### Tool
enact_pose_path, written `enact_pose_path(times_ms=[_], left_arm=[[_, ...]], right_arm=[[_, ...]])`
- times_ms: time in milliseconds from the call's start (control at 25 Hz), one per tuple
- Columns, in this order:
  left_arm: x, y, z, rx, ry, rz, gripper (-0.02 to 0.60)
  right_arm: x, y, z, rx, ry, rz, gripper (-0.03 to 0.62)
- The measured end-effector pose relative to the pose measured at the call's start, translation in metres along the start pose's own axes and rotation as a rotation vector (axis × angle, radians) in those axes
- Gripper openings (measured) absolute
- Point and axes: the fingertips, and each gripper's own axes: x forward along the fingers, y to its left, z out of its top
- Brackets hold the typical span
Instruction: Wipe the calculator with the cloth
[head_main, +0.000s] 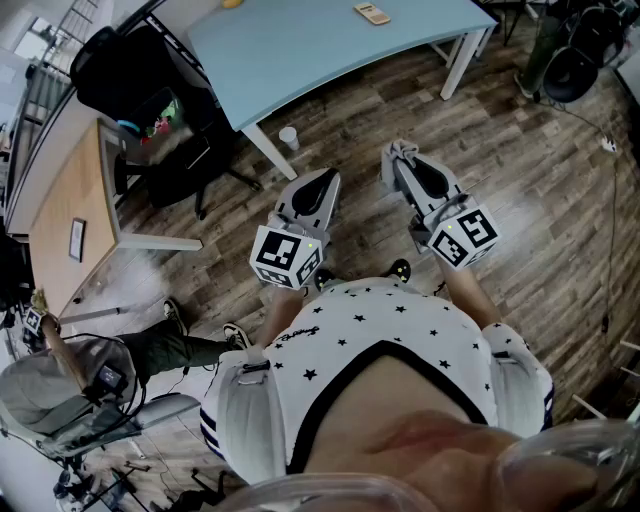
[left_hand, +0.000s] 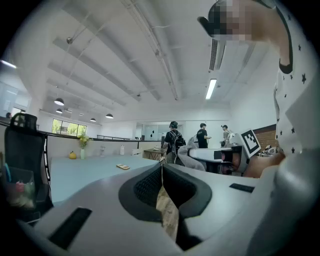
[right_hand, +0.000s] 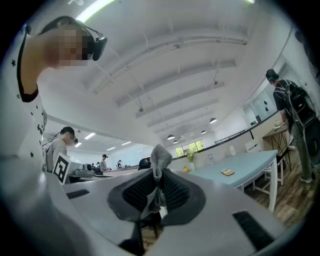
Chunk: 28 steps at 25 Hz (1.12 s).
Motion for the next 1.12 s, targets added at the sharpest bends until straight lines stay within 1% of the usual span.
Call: enact_pose_path(times_ms=[480, 720, 920, 1120], left_arm=[[0.009, -0.010, 0.002, 0.006, -0.004, 0.017, 0.031], [0.020, -0.019, 0.001, 0.013, 0.005, 0.041, 0.031], [0.033, -0.032, 0.001, 0.013, 0.005, 0.057, 0.031], [0.051, -0.054, 0.000, 0.015, 0.002, 0.050, 0.031]], right_arm=[[-0.009, -0.012, 0.004, 0.003, -0.004, 0.011, 0.040], [-0.017, -0.026, 0.010, 0.033, -0.031, 0.036, 0.040], [-0.028, -0.040, 0.017, 0.041, -0.033, 0.056, 0.041], [-0.046, -0.059, 0.020, 0.058, -0.036, 0.064, 0.041]])
